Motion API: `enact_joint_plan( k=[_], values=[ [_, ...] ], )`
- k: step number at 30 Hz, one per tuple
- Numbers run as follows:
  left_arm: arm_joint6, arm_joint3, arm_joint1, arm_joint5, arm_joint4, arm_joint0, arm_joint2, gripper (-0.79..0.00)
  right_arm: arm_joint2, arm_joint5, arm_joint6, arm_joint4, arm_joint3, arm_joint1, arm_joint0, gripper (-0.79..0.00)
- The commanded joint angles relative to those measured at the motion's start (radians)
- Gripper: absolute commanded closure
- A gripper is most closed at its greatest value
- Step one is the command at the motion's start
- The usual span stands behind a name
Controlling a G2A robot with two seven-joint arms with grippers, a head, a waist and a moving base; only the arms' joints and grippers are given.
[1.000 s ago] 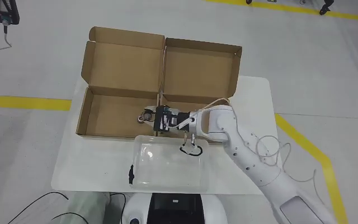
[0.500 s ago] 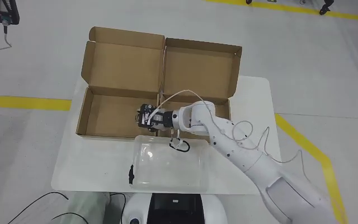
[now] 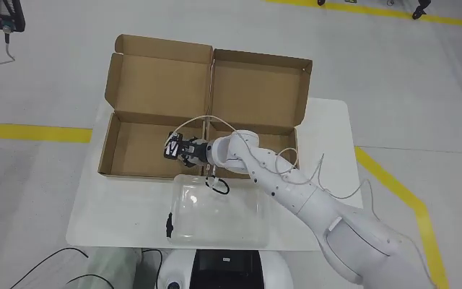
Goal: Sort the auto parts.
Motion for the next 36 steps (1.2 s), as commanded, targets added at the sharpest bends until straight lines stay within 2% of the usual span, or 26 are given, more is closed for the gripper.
enact_joint_plan(
  k=[1,4,13,19,24,26,28,36],
  values=[
    [0.000,0.000,0.000,0.000,0.000,0.000,0.000,-0.785,-0.006,0.011,-0.004,0.005,0.033,-0.014,0.004,0.000],
    [0.000,0.000,0.000,0.000,0.000,0.000,0.000,-0.785,-0.014,0.020,-0.008,0.008,0.080,-0.035,0.012,-0.062],
    [0.000,0.000,0.000,0.000,0.000,0.000,0.000,-0.785,-0.017,0.013,-0.042,0.014,0.184,-0.080,0.035,-0.508],
    [0.000,0.000,0.000,0.000,0.000,0.000,0.000,-0.785,0.001,-0.005,-0.093,0.002,0.192,-0.089,0.049,-0.533],
    [0.000,0.000,0.000,0.000,0.000,0.000,0.000,-0.785,0.041,-0.051,-0.183,-0.024,0.150,-0.068,0.046,-0.570],
    [0.000,0.000,0.000,0.000,0.000,0.000,0.000,-0.785,0.060,-0.077,-0.208,-0.041,0.123,-0.053,0.039,-0.640],
    [0.000,0.000,0.000,0.000,0.000,0.000,0.000,-0.785,0.079,-0.103,-0.225,-0.058,0.089,-0.037,0.028,-0.782],
    [0.000,0.000,0.000,0.000,0.000,0.000,0.000,-0.785,0.182,-0.144,-0.249,-0.124,-0.061,0.034,-0.055,-0.785]
  ],
)
